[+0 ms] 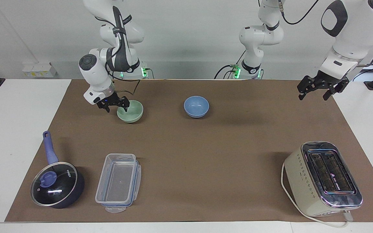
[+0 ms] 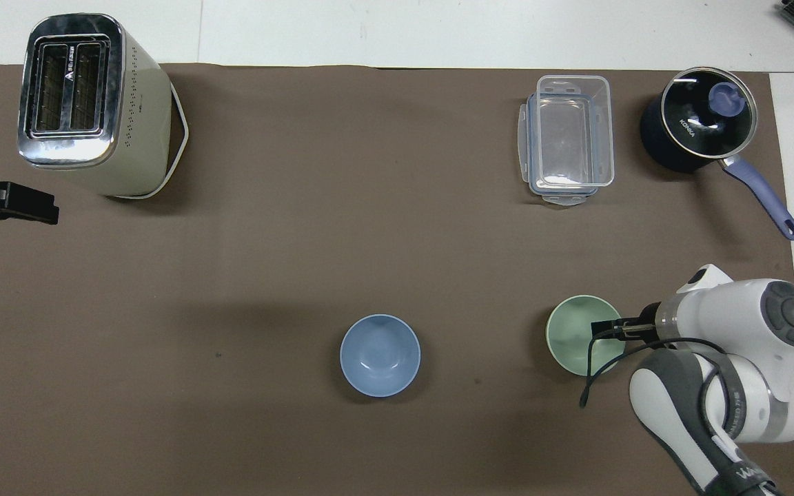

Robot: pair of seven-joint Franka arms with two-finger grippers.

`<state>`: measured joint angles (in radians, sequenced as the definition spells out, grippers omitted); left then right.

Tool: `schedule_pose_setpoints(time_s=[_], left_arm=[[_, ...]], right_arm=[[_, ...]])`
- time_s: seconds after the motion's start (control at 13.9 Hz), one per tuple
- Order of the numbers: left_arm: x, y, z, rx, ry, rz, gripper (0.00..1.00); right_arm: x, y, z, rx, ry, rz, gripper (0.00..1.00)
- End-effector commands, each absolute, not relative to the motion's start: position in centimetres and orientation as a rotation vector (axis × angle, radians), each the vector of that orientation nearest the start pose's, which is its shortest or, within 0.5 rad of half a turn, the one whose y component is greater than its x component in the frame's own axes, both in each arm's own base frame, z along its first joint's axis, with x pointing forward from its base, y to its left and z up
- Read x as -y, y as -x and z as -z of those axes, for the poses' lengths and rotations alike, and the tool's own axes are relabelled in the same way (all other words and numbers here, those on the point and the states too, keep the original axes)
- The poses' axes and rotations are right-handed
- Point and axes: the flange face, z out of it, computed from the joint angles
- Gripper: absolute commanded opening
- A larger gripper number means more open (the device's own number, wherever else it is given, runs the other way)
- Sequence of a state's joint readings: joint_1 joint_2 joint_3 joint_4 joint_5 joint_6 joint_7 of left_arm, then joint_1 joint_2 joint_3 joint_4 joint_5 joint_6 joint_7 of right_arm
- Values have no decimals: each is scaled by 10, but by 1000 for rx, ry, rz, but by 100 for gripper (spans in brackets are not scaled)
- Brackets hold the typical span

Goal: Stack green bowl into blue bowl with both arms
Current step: 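Reach the right gripper to the rim of the pale green bowl, then carry the green bowl with the right gripper into the blue bowl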

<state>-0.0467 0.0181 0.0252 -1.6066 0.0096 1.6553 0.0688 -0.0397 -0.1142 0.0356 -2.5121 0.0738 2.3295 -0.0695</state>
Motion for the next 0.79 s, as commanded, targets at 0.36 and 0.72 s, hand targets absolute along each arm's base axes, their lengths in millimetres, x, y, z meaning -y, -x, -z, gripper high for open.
schedule_pose_setpoints(time_s=[0.36, 0.72], left_arm=[[10, -570, -608, -160, 3113, 32, 100], [8, -570, -608, -152, 3113, 32, 100]], right_arm=[[1, -447, -313, 3, 3027, -98, 15], [-14, -452, -335, 41, 3006, -125, 0]])
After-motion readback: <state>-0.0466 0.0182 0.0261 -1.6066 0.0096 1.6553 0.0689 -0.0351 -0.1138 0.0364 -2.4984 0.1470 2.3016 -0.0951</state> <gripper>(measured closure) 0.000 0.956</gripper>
